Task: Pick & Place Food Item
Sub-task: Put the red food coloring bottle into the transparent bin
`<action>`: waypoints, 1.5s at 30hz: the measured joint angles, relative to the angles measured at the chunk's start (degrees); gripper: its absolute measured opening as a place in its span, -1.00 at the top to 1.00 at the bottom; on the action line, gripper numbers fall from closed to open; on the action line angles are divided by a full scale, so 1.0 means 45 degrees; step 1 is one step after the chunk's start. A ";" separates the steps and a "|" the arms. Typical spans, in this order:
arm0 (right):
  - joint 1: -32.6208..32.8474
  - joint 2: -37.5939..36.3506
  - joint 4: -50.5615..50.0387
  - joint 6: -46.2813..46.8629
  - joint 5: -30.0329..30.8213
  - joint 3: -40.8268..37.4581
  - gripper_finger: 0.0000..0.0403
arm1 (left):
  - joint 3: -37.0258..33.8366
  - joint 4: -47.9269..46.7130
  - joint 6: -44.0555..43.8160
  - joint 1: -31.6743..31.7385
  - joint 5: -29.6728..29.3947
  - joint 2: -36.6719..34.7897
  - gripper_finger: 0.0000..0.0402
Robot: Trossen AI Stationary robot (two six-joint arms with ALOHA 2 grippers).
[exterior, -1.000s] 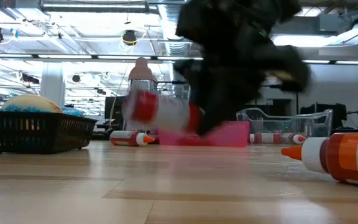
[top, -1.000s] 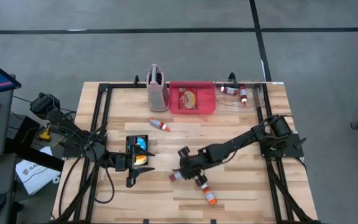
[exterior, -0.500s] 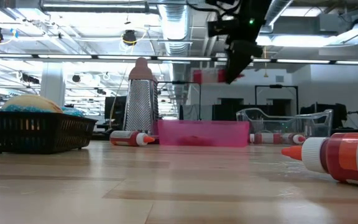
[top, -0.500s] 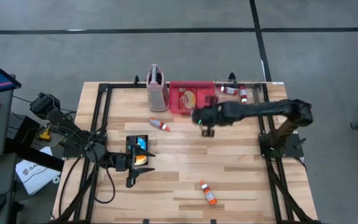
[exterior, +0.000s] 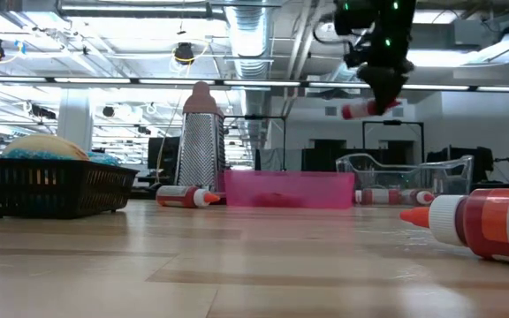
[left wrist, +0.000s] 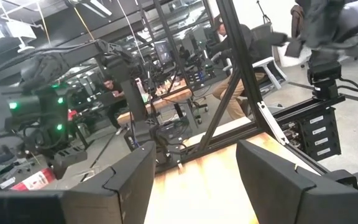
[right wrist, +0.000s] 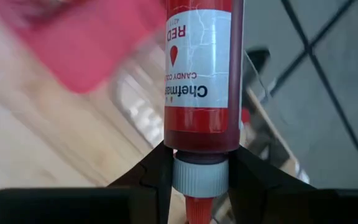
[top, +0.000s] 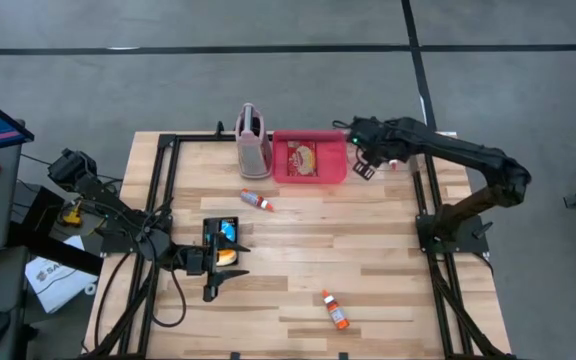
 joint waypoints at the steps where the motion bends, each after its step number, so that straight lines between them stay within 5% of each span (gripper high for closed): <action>1: -0.0270 -0.0049 0.0025 0.0153 0.0000 -0.0219 0.46 | 0.0000 -0.0005 -0.0019 0.0000 0.0002 0.0000 -0.09; 21: -0.4280 0.0022 0.3827 -0.0458 -0.0750 -0.3553 0.45 | 0.0000 -0.0044 -0.0087 0.0024 0.0012 0.0000 -0.09; 45: -0.5007 0.0637 0.6015 -0.1164 -0.2443 -0.5336 0.45 | -0.0002 -0.0102 -0.0204 0.0024 0.0016 0.0000 -0.09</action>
